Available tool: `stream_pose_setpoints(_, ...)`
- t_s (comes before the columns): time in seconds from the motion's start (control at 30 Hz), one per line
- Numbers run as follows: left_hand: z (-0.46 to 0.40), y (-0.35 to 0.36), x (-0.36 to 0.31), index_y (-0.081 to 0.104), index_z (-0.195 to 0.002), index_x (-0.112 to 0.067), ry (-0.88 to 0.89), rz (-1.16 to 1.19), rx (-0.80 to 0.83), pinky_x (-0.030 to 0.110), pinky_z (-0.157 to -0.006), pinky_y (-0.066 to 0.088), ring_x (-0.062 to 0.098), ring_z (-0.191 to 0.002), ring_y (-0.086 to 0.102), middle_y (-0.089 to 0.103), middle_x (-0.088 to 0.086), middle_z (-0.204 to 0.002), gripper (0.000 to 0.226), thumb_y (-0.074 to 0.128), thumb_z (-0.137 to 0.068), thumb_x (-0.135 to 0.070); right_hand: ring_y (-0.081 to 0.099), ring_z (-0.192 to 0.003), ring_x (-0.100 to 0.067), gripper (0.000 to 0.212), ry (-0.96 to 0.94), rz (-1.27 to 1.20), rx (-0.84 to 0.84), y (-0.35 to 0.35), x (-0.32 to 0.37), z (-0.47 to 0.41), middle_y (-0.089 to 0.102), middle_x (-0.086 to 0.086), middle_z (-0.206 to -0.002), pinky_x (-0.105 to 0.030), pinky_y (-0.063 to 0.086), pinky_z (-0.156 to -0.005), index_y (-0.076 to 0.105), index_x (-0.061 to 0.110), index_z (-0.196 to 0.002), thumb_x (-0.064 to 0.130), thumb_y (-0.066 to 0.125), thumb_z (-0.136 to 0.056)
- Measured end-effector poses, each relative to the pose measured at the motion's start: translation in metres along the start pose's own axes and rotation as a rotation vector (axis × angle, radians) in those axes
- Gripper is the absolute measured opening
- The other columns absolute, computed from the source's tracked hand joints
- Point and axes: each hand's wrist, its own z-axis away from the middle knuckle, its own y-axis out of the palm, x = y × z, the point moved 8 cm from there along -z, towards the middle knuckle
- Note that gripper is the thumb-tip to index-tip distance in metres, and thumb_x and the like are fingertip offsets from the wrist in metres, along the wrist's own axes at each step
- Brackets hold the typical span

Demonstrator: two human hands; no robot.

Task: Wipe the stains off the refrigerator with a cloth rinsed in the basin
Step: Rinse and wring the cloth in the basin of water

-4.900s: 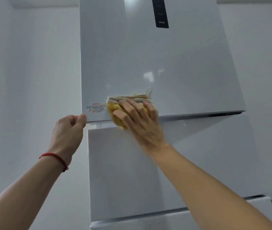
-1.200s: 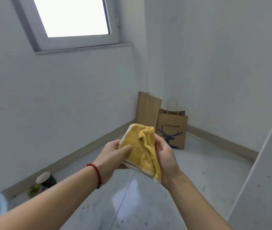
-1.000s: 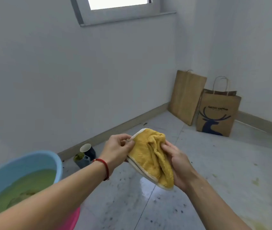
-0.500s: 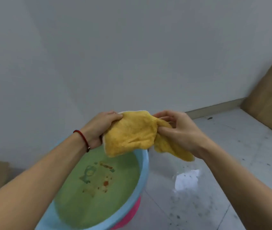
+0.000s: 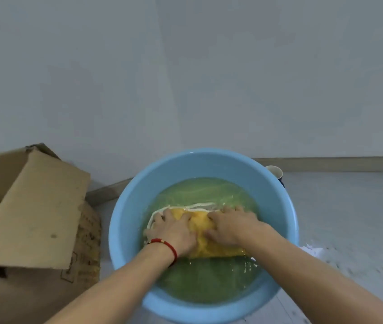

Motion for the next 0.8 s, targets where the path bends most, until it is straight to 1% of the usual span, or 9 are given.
stream_pose_setpoints(0.07, -0.004, 0.018, 0.001, 0.025, -0.151, -0.047, -0.045, -0.047, 0.050, 0.064, -0.110, 0.033, 0.039, -0.147, 0.016, 0.013, 0.012, -0.162, 0.057, 0.038, -0.097, -0.060, 0.022, -0.152, -0.035, 0.069, -0.005, 0.115, 0.074, 0.022, 0.000, -0.004, 0.021, -0.005, -0.168, -0.058, 0.037, -0.112, 0.017, 0.043, -0.161, 0.065, 0.042, -0.100)
stream_pose_setpoints(0.17, -0.010, 0.025, 0.008, 0.012, -0.155, -0.048, -0.103, -0.061, 0.130, 0.067, -0.111, 0.032, 0.046, -0.148, 0.011, 0.000, 0.012, -0.165, 0.073, 0.043, -0.094, -0.070, 0.016, -0.153, -0.038, 0.070, 0.048, 0.183, 0.042, 0.018, -0.016, -0.015, 0.013, -0.008, -0.169, -0.056, 0.034, -0.114, 0.004, 0.048, -0.161, 0.048, 0.045, -0.105)
stream_pose_setpoints(0.3, -0.011, 0.030, 0.011, 0.006, -0.157, -0.043, -0.185, -0.080, 0.143, 0.061, -0.110, 0.040, 0.052, -0.140, 0.029, 0.002, 0.017, -0.161, 0.086, 0.054, -0.091, -0.067, 0.018, -0.149, -0.046, 0.077, 0.150, 0.112, 0.086, 0.014, -0.020, -0.015, 0.011, -0.019, -0.166, -0.057, 0.041, -0.111, 0.005, 0.044, -0.162, 0.019, 0.048, -0.103)
stream_pose_setpoints(0.43, -0.007, 0.030, 0.008, 0.020, -0.157, -0.042, -0.311, 0.301, 0.164, 0.049, -0.115, 0.039, 0.046, -0.139, 0.038, 0.007, 0.018, -0.161, 0.087, 0.065, -0.083, -0.048, 0.028, -0.147, -0.047, 0.074, 0.226, -0.235, 0.134, 0.015, -0.011, -0.017, 0.013, -0.022, -0.165, -0.055, 0.037, -0.115, 0.018, 0.033, -0.162, 0.008, 0.051, -0.101)
stream_pose_setpoints(0.47, -0.014, 0.034, 0.005, 0.034, -0.153, -0.041, -0.331, 0.493, 0.149, 0.046, -0.114, 0.041, 0.043, -0.136, 0.044, 0.018, 0.018, -0.160, 0.082, 0.063, -0.077, -0.051, 0.045, -0.138, -0.042, 0.064, 0.205, -0.373, 0.145, 0.014, -0.008, -0.020, 0.032, -0.022, -0.159, -0.052, 0.044, -0.109, 0.032, 0.025, -0.159, 0.005, 0.049, -0.100)
stream_pose_setpoints(0.53, -0.028, 0.043, -0.003, 0.063, -0.129, -0.037, -0.396, 0.908, 0.115, 0.047, -0.105, 0.051, 0.037, -0.118, 0.060, 0.052, 0.015, -0.145, 0.068, 0.052, -0.068, -0.064, 0.071, -0.081, -0.031, 0.043, 0.169, -0.852, 0.155, 0.018, -0.001, -0.026, 0.069, -0.020, -0.109, -0.042, 0.058, -0.070, 0.060, 0.008, -0.137, -0.002, 0.043, -0.099)
stream_pose_setpoints(0.6, -0.045, 0.058, -0.008, 0.071, -0.106, -0.023, -0.443, 1.303, 0.109, 0.050, -0.085, 0.060, 0.030, -0.087, 0.071, 0.072, 0.012, -0.112, 0.059, 0.043, -0.081, -0.070, 0.056, -0.043, -0.020, 0.027, 0.229, -1.214, 0.113, 0.019, 0.000, -0.023, 0.063, -0.015, -0.068, -0.027, 0.048, -0.043, 0.070, 0.000, -0.102, -0.003, 0.044, -0.097)
stream_pose_setpoints(0.7, -0.035, 0.042, -0.019, 0.064, -0.123, -0.007, -0.427, 1.441, 0.075, 0.035, -0.050, 0.055, 0.022, -0.045, 0.060, 0.065, 0.013, -0.074, 0.049, 0.048, -0.096, -0.045, 0.040, -0.033, -0.015, 0.022, 0.290, -1.505, 0.107, 0.016, 0.010, -0.014, 0.046, -0.005, -0.052, -0.017, 0.035, -0.032, 0.056, 0.009, -0.070, 0.011, 0.051, -0.092)
stream_pose_setpoints(0.8, -0.043, 0.045, -0.018, 0.048, -0.148, -0.015, -0.416, 1.529, 0.032, 0.038, -0.050, 0.056, 0.026, -0.050, 0.066, 0.071, 0.015, -0.082, 0.067, 0.057, -0.089, -0.044, 0.052, -0.042, -0.020, 0.036, 0.284, -1.433, 0.031, 0.007, 0.021, -0.016, 0.060, -0.007, -0.066, -0.021, 0.041, -0.039, 0.065, 0.015, -0.106, 0.047, 0.062, -0.090)
